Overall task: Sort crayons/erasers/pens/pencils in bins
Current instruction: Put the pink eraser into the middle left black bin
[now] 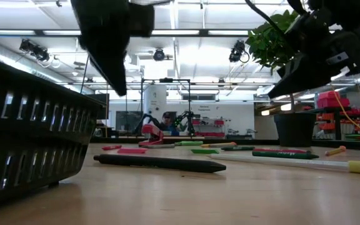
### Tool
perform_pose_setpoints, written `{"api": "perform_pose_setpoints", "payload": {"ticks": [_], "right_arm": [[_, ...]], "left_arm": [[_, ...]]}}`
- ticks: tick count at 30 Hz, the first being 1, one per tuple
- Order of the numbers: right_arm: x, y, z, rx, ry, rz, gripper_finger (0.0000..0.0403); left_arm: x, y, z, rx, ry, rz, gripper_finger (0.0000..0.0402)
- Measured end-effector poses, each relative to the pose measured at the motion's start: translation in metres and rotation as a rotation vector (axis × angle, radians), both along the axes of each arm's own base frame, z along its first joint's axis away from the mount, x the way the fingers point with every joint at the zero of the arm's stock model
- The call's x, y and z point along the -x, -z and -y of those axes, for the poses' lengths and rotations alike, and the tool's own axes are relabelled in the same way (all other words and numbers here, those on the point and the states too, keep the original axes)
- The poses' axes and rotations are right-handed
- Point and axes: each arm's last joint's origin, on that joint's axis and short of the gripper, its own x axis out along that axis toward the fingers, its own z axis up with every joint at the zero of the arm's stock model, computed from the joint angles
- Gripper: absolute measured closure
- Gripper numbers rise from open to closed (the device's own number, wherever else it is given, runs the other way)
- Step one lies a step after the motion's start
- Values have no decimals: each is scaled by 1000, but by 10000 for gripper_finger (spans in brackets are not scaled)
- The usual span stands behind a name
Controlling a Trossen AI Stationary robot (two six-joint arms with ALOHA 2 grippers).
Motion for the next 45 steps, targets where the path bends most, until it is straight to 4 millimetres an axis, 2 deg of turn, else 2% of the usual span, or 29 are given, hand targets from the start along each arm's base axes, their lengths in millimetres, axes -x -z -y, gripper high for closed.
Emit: {"api": "perform_pose_setpoints", "payload": {"ticks": [5, 10, 16, 21, 30, 37, 45], "right_arm": [[0, 0, 0, 10, -6, -4, 392], [1, 1, 0, 16, -9, -12, 392], [1, 2, 0, 14, -6, -20, 392], [1, 2, 0, 14, -6, -20, 392], [1, 2, 0, 16, -8, -21, 392], [1, 2, 0, 16, -8, -20, 392], [1, 1, 0, 12, -6, -19, 392]], "left_arm": [[-10, 11, -23, -44, 74, -55, 283], [-20, 31, -43, -37, 177, -144, 237], [-26, 49, -57, -59, 211, -207, 183], [-29, 58, -64, -53, 245, -227, 165], [-38, 82, -65, -41, 298, -260, 179], [-39, 84, -65, -44, 298, -266, 209], [-38, 84, -64, -44, 299, -270, 270]]}}
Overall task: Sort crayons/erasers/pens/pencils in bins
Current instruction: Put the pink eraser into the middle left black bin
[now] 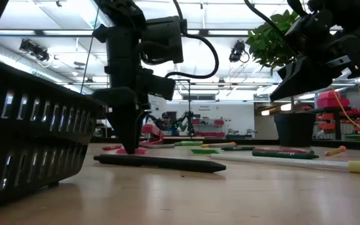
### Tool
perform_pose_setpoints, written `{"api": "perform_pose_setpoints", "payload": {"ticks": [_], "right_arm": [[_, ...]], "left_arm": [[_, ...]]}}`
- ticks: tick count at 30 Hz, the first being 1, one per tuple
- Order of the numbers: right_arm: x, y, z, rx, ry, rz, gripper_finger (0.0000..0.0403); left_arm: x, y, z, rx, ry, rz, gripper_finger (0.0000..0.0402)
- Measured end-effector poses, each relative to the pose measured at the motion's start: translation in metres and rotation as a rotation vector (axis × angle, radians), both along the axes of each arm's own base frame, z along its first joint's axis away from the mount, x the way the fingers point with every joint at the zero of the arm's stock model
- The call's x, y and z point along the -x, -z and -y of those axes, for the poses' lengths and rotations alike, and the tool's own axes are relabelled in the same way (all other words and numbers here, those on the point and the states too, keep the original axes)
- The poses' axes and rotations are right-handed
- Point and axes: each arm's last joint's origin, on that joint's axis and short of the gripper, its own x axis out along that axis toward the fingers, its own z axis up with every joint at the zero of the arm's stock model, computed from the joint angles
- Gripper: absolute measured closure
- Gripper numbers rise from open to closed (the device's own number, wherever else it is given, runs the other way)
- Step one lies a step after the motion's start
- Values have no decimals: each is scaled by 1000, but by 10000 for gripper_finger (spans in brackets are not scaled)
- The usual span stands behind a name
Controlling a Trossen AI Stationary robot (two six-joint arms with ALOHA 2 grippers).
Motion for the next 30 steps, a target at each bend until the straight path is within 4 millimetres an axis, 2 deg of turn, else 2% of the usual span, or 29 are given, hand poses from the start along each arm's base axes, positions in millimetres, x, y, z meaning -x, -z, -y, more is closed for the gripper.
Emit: {"api": "perform_pose_setpoints", "payload": {"ticks": [4, 8, 13, 17, 23, 30], "right_arm": [[0, 0, 0, -1, 0, 1, 392], [0, 0, 0, -1, 1, 1, 392], [0, 0, 0, -3, 2, 1, 392], [0, 0, 0, -3, 2, 2, 392], [0, 0, 0, -10, 6, 3, 392], [0, 0, 0, -10, 6, 2, 392]], "left_arm": [[1, -4, 0, -4, -1, 9, 303], [4, -18, -2, -19, -40, 53, 326], [10, -42, 1, 17, -106, 119, 332], [18, -65, 12, 96, -152, 189, 326], [33, -94, 50, 261, -168, 256, 331], [48, -111, 111, 447, -162, 332, 331]]}}
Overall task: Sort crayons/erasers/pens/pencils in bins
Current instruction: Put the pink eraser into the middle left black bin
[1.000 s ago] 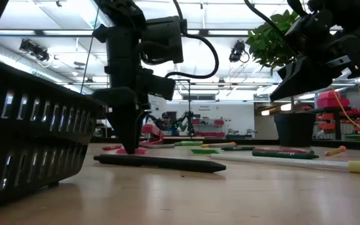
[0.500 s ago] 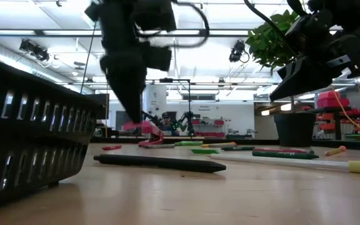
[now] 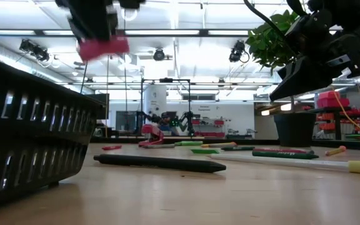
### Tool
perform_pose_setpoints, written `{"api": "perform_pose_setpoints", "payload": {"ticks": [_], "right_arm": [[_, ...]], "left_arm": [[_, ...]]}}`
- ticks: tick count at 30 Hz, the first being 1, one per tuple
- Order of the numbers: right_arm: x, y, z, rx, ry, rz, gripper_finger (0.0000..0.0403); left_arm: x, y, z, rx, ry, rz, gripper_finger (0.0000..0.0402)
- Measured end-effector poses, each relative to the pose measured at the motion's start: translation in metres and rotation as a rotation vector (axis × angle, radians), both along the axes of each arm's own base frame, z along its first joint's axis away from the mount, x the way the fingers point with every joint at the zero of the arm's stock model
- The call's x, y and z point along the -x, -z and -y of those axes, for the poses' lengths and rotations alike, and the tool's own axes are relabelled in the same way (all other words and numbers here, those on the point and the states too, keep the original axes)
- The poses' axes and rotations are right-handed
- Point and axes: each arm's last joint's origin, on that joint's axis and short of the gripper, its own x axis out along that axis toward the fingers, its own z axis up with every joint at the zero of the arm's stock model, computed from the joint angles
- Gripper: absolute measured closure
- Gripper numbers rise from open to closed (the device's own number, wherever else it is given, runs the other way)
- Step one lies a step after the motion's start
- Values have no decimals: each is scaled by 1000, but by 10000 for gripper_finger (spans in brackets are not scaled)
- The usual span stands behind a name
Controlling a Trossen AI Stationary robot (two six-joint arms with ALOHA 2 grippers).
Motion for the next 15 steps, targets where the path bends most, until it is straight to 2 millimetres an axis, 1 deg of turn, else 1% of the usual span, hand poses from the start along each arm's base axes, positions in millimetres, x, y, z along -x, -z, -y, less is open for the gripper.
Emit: {"api": "perform_pose_setpoints", "payload": {"ticks": [4, 6, 10, 15], "right_arm": [[0, 0, 0, -11, 6, 5, 392], [-1, -2, 0, -26, 13, 23, 392], [-3, -5, -1, -68, 32, 60, 392], [-3, -6, -1, -97, 48, 68, 392]], "left_arm": [[3, -3, 32, 66, 29, 79, 326], [9, 0, 44, 63, 28, 62, 326], [16, 11, 62, 57, 25, 14, 335], [14, 29, 77, 69, 5, -30, 338]]}}
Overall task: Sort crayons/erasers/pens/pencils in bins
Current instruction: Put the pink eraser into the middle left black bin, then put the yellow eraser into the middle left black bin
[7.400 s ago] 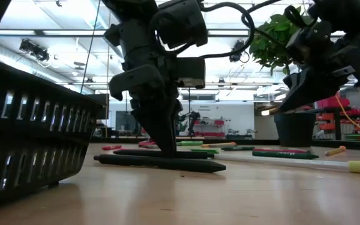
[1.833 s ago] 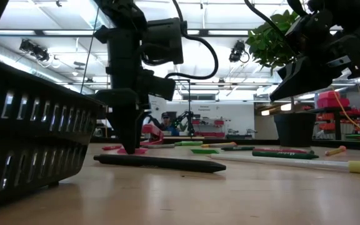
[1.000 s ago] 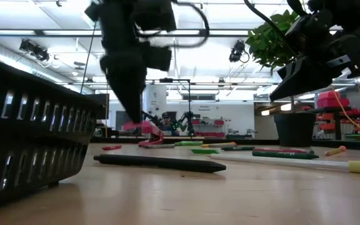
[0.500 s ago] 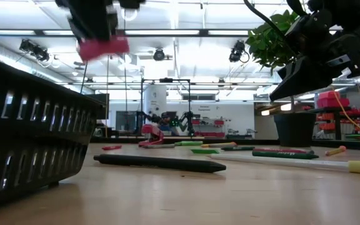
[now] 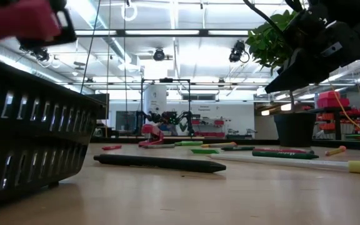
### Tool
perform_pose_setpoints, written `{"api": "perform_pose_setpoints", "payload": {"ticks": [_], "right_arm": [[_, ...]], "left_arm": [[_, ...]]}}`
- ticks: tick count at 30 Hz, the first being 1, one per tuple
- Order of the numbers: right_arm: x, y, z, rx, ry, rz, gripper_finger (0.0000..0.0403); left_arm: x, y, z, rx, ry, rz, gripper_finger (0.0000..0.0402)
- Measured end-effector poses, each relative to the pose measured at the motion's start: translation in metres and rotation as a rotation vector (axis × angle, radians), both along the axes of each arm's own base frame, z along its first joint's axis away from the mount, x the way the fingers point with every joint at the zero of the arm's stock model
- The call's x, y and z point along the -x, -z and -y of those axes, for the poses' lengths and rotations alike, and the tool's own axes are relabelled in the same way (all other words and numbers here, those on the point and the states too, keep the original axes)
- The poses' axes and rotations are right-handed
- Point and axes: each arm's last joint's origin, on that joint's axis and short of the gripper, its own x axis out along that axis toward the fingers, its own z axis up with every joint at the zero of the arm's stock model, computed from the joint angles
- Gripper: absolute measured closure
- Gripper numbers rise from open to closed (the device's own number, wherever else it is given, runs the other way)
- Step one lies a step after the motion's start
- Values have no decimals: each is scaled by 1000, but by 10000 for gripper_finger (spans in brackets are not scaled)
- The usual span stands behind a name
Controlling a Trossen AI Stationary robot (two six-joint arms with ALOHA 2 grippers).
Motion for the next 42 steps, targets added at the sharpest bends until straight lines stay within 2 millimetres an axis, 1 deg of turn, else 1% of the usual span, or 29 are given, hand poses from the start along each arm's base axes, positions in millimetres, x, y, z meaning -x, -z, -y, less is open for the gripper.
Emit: {"api": "perform_pose_setpoints", "payload": {"ticks": [3, 6, 9, 20, 24, 27, 31, 36, 40, 42], "right_arm": [[0, -1, 0, -8, 4, 8, 392], [0, -1, 0, -9, 4, 7, 392], [0, 0, 0, -9, 3, 3, 392], [0, 1, 0, 0, -3, -9, 392], [1, 1, 0, 7, -6, -14, 392], [1, 1, 0, 8, -6, -14, 392], [1, 2, 0, 9, -7, -17, 392], [1, 2, 0, 9, -6, -20, 392], [1, 2, 0, 5, -4, -20, 392], [1, 2, 0, 5, -4, -20, 392]], "left_arm": [[-1, 12, 5, -20, 6, -33, 332], [-2, 24, 6, -53, 7, -74, 324], [-3, 29, 6, -68, 3, -86, 309], [-8, 29, -1, -72, -23, -89, 224], [-6, 28, -1, -56, -8, -106, 204], [-4, 24, -4, -57, -5, -119, 197], [4, 8, -17, -69, -14, -146, 201], [15, -11, -44, -132, -82, -190, 220], [26, -11, -67, -276, -160, -309, 236], [31, -9, -73, -350, -111, -368, 242]]}}
